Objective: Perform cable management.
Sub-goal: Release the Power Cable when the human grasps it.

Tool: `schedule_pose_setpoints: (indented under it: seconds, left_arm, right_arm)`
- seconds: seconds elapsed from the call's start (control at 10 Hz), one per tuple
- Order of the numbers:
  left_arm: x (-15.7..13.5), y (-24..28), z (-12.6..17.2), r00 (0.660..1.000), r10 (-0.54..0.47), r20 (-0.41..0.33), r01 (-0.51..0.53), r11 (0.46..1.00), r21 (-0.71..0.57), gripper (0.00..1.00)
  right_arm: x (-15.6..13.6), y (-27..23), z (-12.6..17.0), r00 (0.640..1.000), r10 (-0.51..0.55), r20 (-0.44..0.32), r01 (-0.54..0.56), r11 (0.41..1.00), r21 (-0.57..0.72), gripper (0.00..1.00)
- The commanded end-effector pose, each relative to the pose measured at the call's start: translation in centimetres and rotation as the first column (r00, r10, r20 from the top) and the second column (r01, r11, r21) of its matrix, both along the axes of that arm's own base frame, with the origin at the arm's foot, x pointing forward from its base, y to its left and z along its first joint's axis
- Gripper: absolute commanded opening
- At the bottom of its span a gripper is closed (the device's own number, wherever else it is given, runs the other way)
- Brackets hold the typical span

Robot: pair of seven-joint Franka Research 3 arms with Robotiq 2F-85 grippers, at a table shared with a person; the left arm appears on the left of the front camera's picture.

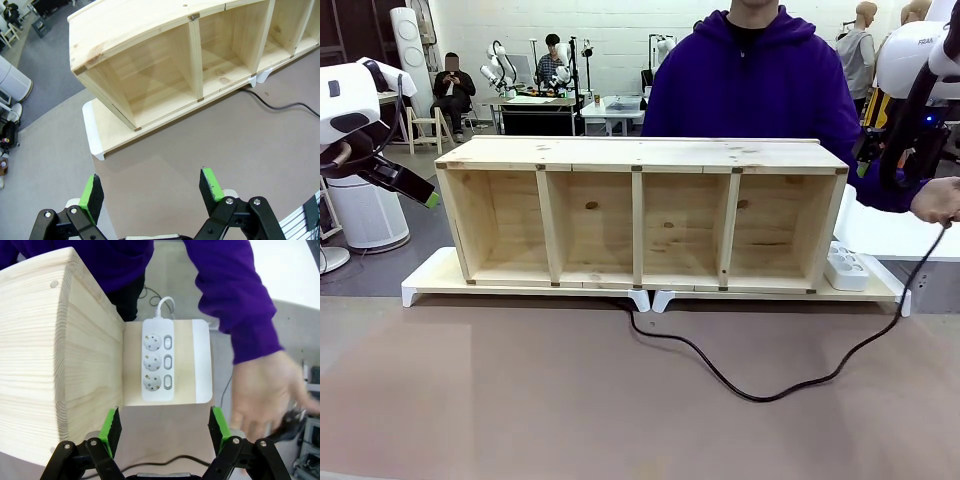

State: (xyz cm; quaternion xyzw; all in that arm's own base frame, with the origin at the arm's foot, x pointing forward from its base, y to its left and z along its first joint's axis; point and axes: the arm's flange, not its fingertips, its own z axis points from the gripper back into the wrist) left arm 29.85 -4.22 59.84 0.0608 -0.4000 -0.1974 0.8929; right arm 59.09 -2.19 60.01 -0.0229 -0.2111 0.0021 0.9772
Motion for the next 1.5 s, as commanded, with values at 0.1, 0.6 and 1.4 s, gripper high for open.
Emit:
schedule_pose_setpoints:
  seconds: [0.1, 0.6, 1.4]
  left_arm:
    - [0.21, -0.14, 0.01, 1.000, 0.001, 0.011, -0.001, 1.000, -0.013, 1.00]
    - [0.21, -0.14, 0.01, 1.000, 0.001, 0.011, -0.001, 1.000, -0.013, 1.00]
    - [0.21, -0.14, 0.01, 1.000, 0.001, 0.011, -0.001, 1.000, -0.013, 1.00]
  right_arm:
    - [-0.01, -0.01, -0.10, 1.000, 0.000, -0.005, 0.000, 1.000, 0.000, 0.90]
    - [-0.01, -0.01, -0.10, 1.000, 0.000, -0.005, 0.000, 1.000, 0.000, 0.90]
    - [-0.01, -0.01, -0.10, 1.000, 0.000, -0.005, 0.000, 1.000, 0.000, 0.90]
